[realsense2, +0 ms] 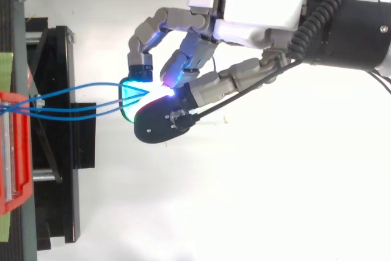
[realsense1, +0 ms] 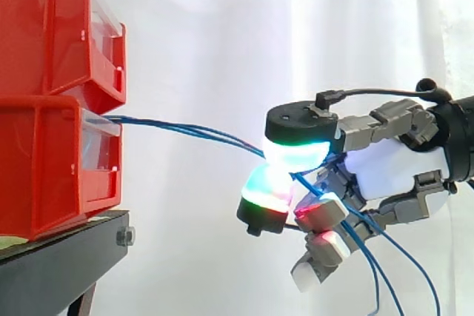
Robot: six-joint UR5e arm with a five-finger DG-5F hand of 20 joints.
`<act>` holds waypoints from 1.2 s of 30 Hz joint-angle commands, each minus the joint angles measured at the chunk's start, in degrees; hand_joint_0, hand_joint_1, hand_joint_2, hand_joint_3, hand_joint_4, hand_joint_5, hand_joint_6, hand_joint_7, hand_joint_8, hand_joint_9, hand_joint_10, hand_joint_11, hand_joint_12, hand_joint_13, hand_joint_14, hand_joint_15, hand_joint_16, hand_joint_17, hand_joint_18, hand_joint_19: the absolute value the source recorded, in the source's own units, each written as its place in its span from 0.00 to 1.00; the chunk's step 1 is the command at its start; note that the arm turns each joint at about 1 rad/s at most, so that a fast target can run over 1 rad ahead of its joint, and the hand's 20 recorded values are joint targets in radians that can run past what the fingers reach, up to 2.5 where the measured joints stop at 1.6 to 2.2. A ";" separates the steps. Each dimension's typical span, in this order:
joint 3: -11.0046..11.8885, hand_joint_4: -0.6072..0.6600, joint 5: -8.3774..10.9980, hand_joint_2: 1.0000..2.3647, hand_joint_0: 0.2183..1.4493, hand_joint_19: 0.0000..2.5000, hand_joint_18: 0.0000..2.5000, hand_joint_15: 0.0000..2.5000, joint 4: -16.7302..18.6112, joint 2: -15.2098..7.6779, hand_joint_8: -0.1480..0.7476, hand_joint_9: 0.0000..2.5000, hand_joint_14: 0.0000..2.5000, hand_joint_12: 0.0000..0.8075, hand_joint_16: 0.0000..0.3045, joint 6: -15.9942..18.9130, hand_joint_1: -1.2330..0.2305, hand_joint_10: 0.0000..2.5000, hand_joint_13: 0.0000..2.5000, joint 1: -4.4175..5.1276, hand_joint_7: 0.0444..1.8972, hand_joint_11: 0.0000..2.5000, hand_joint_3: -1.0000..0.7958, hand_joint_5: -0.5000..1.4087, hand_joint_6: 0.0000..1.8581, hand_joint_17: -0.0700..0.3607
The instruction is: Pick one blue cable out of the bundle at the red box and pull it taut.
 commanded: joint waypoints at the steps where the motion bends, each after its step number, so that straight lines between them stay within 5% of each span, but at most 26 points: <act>1: 0.19 0.59 0.00 0.01 0.38 0.16 0.25 0.36 -0.38 0.00 0.59 0.46 0.01 0.46 0.18 0.42 0.27 0.00 0.44 0.00 0.45 0.51 0.39 0.16 0.49 0.45; 5: 1.51 0.62 0.00 0.00 0.40 0.16 0.25 0.37 -1.61 -0.09 0.59 0.46 0.01 0.46 0.18 0.50 0.26 0.00 0.45 0.00 0.45 0.51 0.28 0.16 0.49 0.45; 12: 2.13 0.65 0.00 0.00 0.25 0.18 0.26 0.37 -1.87 -0.09 0.61 0.47 0.01 0.49 0.19 0.33 0.39 0.00 0.46 0.00 0.46 0.51 0.28 0.16 0.48 0.47; 18: 2.13 0.64 0.00 0.00 0.27 0.19 0.25 0.37 -1.78 0.00 0.60 0.47 0.01 0.48 0.19 0.15 0.49 0.00 0.46 0.00 0.48 0.51 0.28 0.16 0.48 0.47; 27: 2.13 0.64 0.00 0.01 0.32 0.18 0.26 0.36 -1.69 0.00 0.61 0.45 0.01 0.49 0.20 0.07 0.39 0.00 0.45 0.00 0.49 0.50 0.46 0.16 0.49 0.47; 36: 2.13 0.61 0.00 0.01 0.34 0.18 0.25 0.36 -1.87 0.00 0.59 0.44 0.01 0.47 0.18 0.07 0.34 0.00 0.44 0.00 0.47 0.50 0.46 0.16 0.49 0.46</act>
